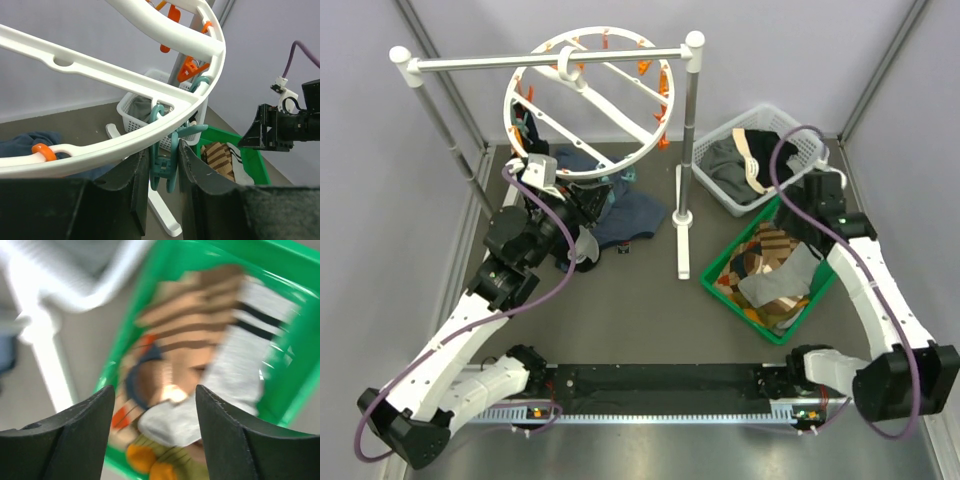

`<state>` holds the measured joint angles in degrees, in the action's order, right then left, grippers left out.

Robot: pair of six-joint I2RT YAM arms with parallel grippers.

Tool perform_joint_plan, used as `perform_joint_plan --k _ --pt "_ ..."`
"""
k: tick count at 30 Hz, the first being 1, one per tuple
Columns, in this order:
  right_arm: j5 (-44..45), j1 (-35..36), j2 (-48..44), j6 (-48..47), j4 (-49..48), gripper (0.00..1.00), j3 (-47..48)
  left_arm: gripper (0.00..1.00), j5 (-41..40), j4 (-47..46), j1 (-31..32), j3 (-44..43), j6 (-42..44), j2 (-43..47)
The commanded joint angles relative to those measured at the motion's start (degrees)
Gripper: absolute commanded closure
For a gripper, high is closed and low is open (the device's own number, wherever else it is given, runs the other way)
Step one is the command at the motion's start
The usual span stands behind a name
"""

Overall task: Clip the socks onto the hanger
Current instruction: Pick up the sock from the bin.

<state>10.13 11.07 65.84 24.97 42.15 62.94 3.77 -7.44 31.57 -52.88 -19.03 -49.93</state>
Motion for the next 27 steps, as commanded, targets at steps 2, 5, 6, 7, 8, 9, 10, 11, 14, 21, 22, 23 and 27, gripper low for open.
perform_joint_plan --k 2,5,6,7,8,9,10,11,14,21,22,23,27 --pt "-3.4 -14.3 -0.3 7.8 -4.2 0.37 -5.8 1.00 1.9 -1.2 0.0 1.3 2.2 0.9" --pt "-3.9 -20.1 2.2 10.0 -9.0 0.40 -8.7 1.00 2.0 -1.0 0.0 1.1 2.5 1.1" --pt "-4.5 -21.8 2.8 10.4 -10.3 0.44 -9.6 1.00 1.9 -1.0 0.0 1.1 2.6 1.1" --pt "-5.8 -23.1 3.8 11.1 -13.3 0.45 -10.4 1.00 2.0 -1.0 -0.1 1.2 2.5 1.4" --pt "-6.1 -25.4 5.1 11.5 -14.6 0.48 -11.9 1.00 2.0 -1.0 -0.1 1.2 2.5 1.4" --pt "-6.5 -26.1 5.9 11.5 -16.1 0.52 -12.7 1.00 2.0 -1.0 0.0 1.3 2.5 1.4" --pt "-7.7 -26.8 6.7 11.4 -19.5 0.54 -13.4 1.00 2.1 -1.0 0.0 1.2 2.5 1.4" --pt "-8.4 -28.0 7.7 11.4 -20.5 0.55 -13.9 1.00 2.1 -1.0 0.0 1.2 2.6 1.4" --pt "-10.0 -29.6 12.7 10.4 -24.0 0.57 -13.4 1.00 2.3 -0.8 -0.1 1.2 2.5 1.1" --pt "-12.5 -30.9 23.1 7.6 -28.4 0.57 -11.5 1.00 2.6 -0.9 0.0 1.2 2.4 0.5" --pt "-12.6 -30.9 24.1 7.7 -28.5 0.57 -11.3 1.00 2.8 -0.9 0.0 1.2 2.3 0.4" --pt "-12.9 -31.1 25.3 7.6 -29.0 0.57 -11.2 1.00 2.9 -0.8 0.0 1.1 2.1 0.1" --pt "-15.0 -31.5 27.8 6.7 -29.6 0.64 -11.5 1.00 2.8 -0.9 0.0 1.1 2.0 -0.3"
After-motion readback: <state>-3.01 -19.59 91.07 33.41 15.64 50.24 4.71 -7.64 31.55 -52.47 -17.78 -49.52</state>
